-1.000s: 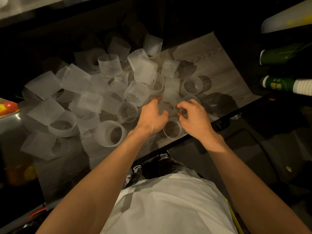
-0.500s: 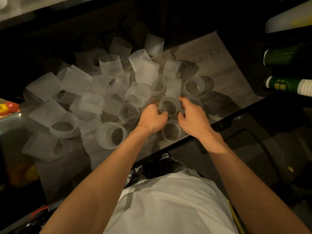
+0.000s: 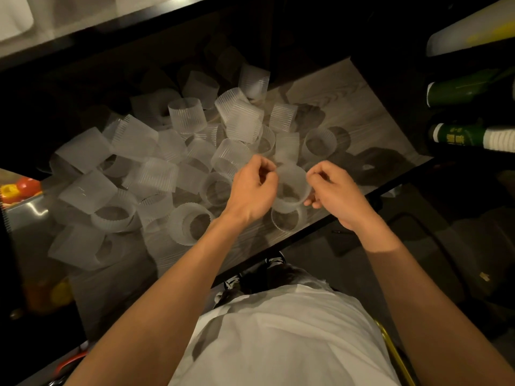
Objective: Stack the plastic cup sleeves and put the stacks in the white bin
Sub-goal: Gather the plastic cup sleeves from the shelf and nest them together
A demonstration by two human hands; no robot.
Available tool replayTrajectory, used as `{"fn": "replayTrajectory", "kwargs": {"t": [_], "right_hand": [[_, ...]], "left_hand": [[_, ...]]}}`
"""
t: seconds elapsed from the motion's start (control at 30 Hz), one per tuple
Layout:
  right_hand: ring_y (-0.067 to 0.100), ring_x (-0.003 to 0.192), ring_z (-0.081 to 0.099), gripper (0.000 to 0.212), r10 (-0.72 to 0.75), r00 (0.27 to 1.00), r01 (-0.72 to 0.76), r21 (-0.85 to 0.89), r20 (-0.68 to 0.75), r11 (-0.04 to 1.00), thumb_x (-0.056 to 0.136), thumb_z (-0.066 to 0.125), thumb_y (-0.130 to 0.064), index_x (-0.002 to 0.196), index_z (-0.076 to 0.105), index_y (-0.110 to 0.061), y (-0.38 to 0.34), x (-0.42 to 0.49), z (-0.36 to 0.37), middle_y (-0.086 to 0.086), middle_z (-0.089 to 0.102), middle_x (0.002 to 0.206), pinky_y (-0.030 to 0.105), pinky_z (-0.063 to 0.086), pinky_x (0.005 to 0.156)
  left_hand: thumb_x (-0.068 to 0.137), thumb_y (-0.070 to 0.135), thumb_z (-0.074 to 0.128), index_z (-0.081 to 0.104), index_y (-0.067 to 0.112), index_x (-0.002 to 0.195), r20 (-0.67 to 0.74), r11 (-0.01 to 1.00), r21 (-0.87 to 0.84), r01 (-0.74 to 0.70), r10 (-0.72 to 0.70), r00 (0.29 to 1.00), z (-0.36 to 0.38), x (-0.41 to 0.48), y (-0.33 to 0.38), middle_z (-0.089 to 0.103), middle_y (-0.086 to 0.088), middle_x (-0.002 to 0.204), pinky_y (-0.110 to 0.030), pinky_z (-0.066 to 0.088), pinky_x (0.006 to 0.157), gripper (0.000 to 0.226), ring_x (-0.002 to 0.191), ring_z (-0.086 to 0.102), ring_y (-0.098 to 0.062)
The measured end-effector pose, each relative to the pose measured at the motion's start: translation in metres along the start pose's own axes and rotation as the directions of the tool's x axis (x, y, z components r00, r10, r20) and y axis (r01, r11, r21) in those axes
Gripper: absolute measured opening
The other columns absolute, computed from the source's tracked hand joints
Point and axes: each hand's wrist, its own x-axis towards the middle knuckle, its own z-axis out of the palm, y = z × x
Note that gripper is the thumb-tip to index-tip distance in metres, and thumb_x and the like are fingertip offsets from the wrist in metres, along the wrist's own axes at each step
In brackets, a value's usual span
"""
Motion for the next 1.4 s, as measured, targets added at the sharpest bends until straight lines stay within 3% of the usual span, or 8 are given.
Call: {"fn": "replayTrajectory", "kwargs": {"t": [0.3, 0.4, 0.5, 0.63, 0.83, 1.0, 1.2, 1.4], "right_hand": [[0.018, 0.068, 0.074, 0.011, 0.040, 0.999, -0.037, -0.136, 0.017, 0.990, 0.096, 0.053, -0.020, 0.092, 0.056, -0.010, 0.026, -0.027, 0.003, 0.007, 0.072, 0.073, 0.046, 0.062, 0.073], [0.015, 0.076, 0.073, 0.006, 0.002, 1.000, 0.000, -0.238, 0.009, 0.971, 0.095, 0.056, -0.022, 0.093, 0.058, -0.017, 0.037, -0.028, 0.006, 0.002, 0.073, 0.078, 0.048, 0.059, 0.081], [0.017, 0.094, 0.065, 0.019, -0.047, 0.998, 0.024, -0.371, -0.053, 0.928, 0.098, 0.057, -0.030, 0.111, 0.061, -0.017, 0.046, -0.029, 0.011, -0.006, 0.065, 0.093, 0.038, 0.052, 0.087], [0.020, 0.114, 0.062, 0.043, 0.019, 1.000, -0.022, -0.350, -0.013, 0.936, 0.099, 0.055, -0.035, 0.136, 0.056, -0.014, 0.050, -0.027, 0.016, 0.001, 0.066, 0.121, 0.038, 0.049, 0.099], [0.015, 0.084, 0.067, 0.016, -0.116, 0.985, 0.096, -0.149, -0.131, 0.984, 0.102, 0.052, -0.030, 0.104, 0.065, -0.020, 0.036, -0.021, -0.007, -0.007, 0.068, 0.089, 0.039, 0.056, 0.082], [0.013, 0.096, 0.062, 0.020, -0.263, 0.938, 0.217, -0.209, -0.225, 0.954, 0.104, 0.049, -0.031, 0.114, 0.063, -0.020, 0.029, -0.003, -0.033, -0.003, 0.065, 0.107, 0.030, 0.052, 0.083], [0.011, 0.101, 0.055, 0.024, -0.232, 0.957, 0.165, -0.330, -0.174, 0.929, 0.103, 0.051, -0.029, 0.123, 0.059, -0.018, 0.043, 0.013, -0.043, -0.002, 0.057, 0.113, 0.026, 0.043, 0.087], [0.024, 0.118, 0.056, 0.040, -0.099, 0.992, 0.063, -0.374, -0.078, 0.925, 0.102, 0.049, -0.037, 0.136, 0.054, -0.018, 0.056, 0.026, -0.042, 0.008, 0.059, 0.125, 0.034, 0.044, 0.094]], "left_hand": [[0.093, 0.013, 0.055, 0.063, 0.016, 0.100, 0.122, 0.996, 0.078, -0.035, 0.025, 0.992, 0.012, -0.023, -0.023, 0.065, 0.006, 0.085, -0.023, 0.049, 0.070, 0.011, 0.071, 0.058, -0.007], [0.095, 0.014, 0.055, 0.061, 0.014, 0.113, 0.148, 0.993, 0.117, -0.009, -0.008, 0.989, 0.015, -0.025, -0.031, 0.066, 0.002, 0.104, -0.027, 0.052, 0.083, 0.018, 0.091, 0.063, -0.013], [0.099, 0.024, 0.053, 0.053, 0.010, 0.131, 0.177, 0.979, 0.191, 0.077, -0.112, 0.978, 0.020, -0.026, -0.035, 0.060, -0.005, 0.126, -0.026, 0.045, 0.093, 0.035, 0.114, 0.059, -0.020], [0.100, 0.034, 0.051, 0.054, 0.012, 0.126, 0.226, 0.953, 0.260, 0.156, -0.217, 0.950, 0.028, -0.026, -0.034, 0.063, 0.000, 0.111, -0.027, 0.041, 0.083, 0.034, 0.105, 0.060, -0.020], [0.101, 0.029, 0.044, 0.055, 0.016, 0.100, 0.078, 0.987, 0.159, 0.015, -0.027, 0.997, 0.028, -0.014, -0.002, 0.064, 0.001, 0.093, -0.032, 0.047, 0.075, 0.017, 0.087, 0.060, -0.017], [0.100, 0.025, 0.046, 0.055, 0.015, 0.100, 0.057, 0.991, 0.112, -0.067, 0.061, 0.997, 0.043, 0.007, 0.027, 0.064, -0.002, 0.094, -0.020, 0.043, 0.070, 0.014, 0.085, 0.059, -0.014], [0.101, 0.025, 0.048, 0.056, 0.011, 0.113, 0.147, 0.985, 0.174, -0.011, -0.015, 0.989, 0.062, 0.021, 0.027, 0.063, 0.001, 0.107, -0.020, 0.039, 0.073, 0.021, 0.091, 0.057, -0.011], [0.100, 0.034, 0.050, 0.046, 0.007, 0.140, 0.201, 0.957, 0.269, 0.109, -0.167, 0.965, 0.073, 0.027, 0.013, 0.057, -0.010, 0.136, -0.029, 0.043, 0.096, 0.049, 0.123, 0.057, -0.025]]}}
